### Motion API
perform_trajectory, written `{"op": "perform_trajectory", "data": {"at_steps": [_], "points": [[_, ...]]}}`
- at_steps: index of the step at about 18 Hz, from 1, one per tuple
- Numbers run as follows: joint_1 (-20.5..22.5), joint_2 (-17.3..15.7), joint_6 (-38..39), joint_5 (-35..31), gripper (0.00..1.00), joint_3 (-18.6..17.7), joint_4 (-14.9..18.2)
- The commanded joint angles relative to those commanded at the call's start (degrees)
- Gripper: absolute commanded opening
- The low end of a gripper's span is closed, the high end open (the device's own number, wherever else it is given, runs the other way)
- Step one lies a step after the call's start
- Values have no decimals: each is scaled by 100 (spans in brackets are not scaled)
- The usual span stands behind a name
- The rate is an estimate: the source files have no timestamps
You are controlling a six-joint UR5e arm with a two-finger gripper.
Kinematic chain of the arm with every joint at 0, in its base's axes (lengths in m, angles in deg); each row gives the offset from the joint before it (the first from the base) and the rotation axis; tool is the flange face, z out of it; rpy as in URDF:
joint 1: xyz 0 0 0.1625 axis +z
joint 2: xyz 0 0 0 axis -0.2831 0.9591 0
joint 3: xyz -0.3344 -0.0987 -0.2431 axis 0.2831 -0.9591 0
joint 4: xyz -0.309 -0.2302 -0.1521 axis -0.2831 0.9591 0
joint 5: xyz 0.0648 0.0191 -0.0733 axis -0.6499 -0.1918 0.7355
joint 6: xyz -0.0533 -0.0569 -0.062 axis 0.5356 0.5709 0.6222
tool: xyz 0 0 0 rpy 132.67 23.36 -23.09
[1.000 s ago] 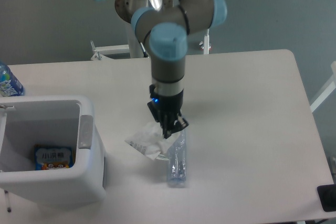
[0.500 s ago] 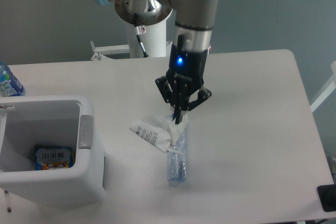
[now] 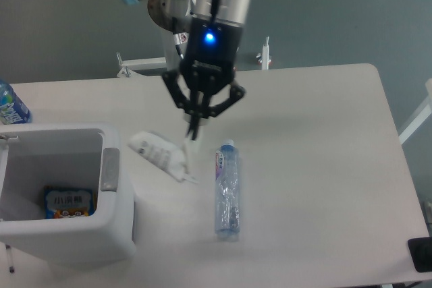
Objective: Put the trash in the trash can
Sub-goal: 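Open the gripper over the bin to drop the tissue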
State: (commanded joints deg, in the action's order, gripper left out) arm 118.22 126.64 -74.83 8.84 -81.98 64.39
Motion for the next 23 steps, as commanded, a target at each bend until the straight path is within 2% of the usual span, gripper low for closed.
{"op": "perform_trajectory", "data": {"at_steps": [4,10,11,13,15,16,17,21,23], "points": [[-721,237,132,0,0,0,0],[-1117,404,291,0,0,-44,-9],[-1126,422,247,0,5,-61,-26],[-1126,510,212,9,48,-44,-70],[-1144,536,98,9,76,17,-70],[-1135,536,97,0,94,53,-70],[-1135,536,158,0,100,62,-62],[-1065,528,404,0,100,132,-53],[-812,528,842,0,100,289,-53]]}}
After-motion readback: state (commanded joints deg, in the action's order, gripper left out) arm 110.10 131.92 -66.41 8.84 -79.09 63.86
